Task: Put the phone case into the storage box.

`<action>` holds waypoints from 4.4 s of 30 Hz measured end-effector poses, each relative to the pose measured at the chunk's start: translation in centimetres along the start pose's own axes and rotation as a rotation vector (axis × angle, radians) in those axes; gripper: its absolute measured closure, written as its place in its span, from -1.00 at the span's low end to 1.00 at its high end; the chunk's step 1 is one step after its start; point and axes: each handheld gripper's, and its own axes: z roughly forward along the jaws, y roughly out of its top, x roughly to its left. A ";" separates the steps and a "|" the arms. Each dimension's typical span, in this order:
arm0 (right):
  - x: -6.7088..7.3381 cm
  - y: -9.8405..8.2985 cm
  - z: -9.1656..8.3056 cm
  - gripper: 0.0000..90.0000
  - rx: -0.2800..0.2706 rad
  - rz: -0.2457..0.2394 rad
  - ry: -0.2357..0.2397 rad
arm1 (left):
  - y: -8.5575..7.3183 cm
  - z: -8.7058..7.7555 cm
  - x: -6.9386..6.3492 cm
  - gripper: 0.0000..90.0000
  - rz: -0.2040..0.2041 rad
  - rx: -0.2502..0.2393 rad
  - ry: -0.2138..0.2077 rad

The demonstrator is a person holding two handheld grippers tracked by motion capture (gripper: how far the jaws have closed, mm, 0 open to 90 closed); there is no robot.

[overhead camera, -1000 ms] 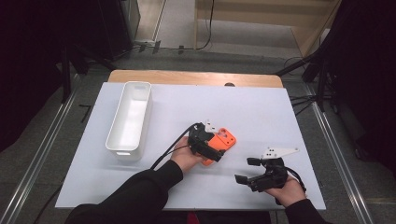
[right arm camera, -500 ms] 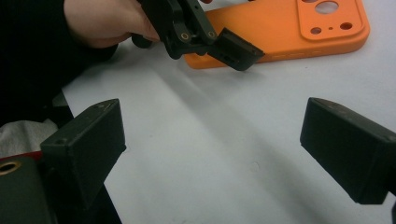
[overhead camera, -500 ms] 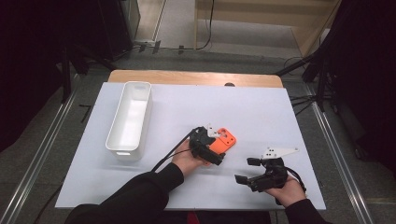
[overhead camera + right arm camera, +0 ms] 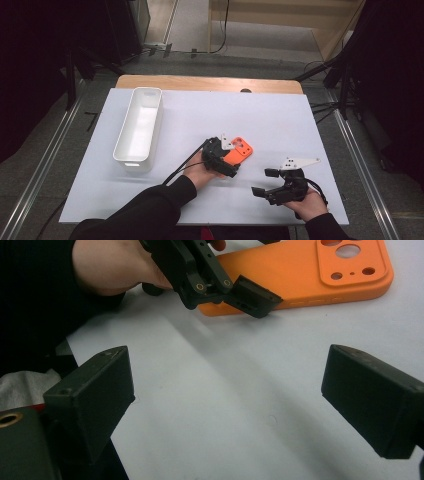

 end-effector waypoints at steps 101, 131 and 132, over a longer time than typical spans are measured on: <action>-0.1 3.6 2.4 -0.87 -0.007 0.012 0.066 | -2.7 -10.8 5.5 -0.65 -0.517 -0.313 -0.056; 0.0 6.4 3.3 -0.87 -0.092 0.080 0.027 | -3.1 -9.6 5.3 -0.65 -0.551 -0.435 0.028; 0.0 6.5 3.4 -0.87 -0.089 0.087 0.025 | -3.1 -9.6 5.4 -0.65 -0.551 -0.433 0.022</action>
